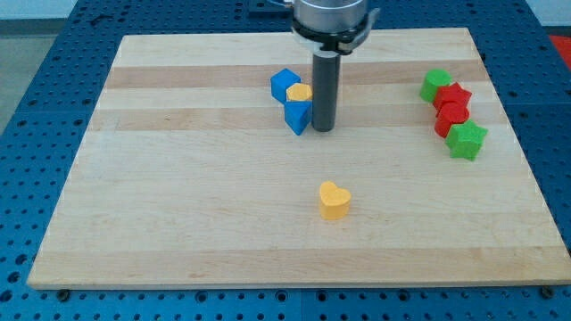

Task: Slide the yellow heart closer to the blue triangle

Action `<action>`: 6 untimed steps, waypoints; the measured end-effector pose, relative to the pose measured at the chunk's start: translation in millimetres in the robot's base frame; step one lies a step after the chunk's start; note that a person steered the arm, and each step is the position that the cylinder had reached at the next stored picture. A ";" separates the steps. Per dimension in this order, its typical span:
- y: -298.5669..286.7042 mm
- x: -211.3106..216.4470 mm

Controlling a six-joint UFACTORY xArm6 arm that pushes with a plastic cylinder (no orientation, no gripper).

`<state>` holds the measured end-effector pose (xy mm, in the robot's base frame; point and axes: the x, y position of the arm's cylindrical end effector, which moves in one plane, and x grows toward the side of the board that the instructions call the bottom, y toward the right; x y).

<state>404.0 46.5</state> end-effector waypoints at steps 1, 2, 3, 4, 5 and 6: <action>43.4 16.6; 84.8 32.1; 114.3 43.5; 136.0 59.9; 136.0 107.8; 140.6 146.9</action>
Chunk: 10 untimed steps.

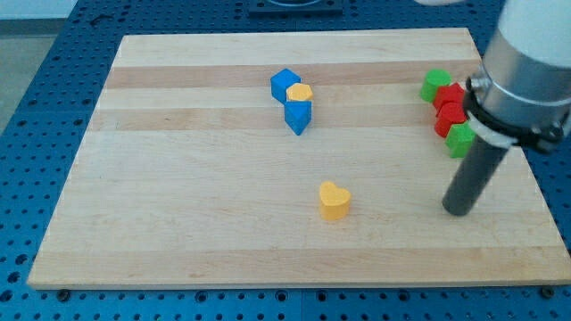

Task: Slide the yellow heart closer to the blue triangle

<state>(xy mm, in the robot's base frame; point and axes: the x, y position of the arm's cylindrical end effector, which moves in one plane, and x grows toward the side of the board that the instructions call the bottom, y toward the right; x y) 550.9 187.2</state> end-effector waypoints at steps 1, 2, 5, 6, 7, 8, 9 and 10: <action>-14.9 47.7; -68.3 62.5; -108.3 -21.9; -100.0 -16.0; -107.3 -2.4; -118.9 -1.1; -119.3 -1.1; -137.6 -8.4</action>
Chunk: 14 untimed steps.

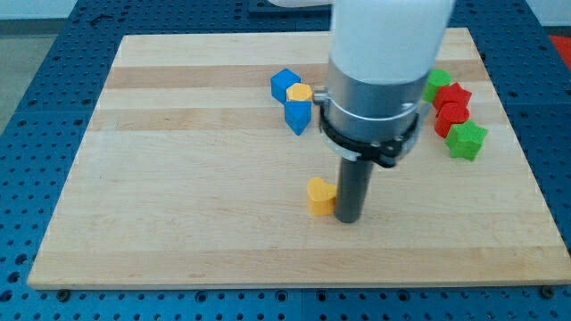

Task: Slide the yellow heart closer to the blue triangle

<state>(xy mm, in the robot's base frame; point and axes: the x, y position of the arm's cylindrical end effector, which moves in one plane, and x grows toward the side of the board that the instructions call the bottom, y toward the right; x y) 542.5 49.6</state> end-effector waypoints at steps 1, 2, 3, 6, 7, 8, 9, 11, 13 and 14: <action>-30.8 -8.5; -37.9 -11.8; -28.5 -11.8; -23.9 5.3; -53.4 12.0; -75.6 6.6; -76.1 -24.6; -75.0 -81.4; -72.3 -61.6; -52.0 -56.4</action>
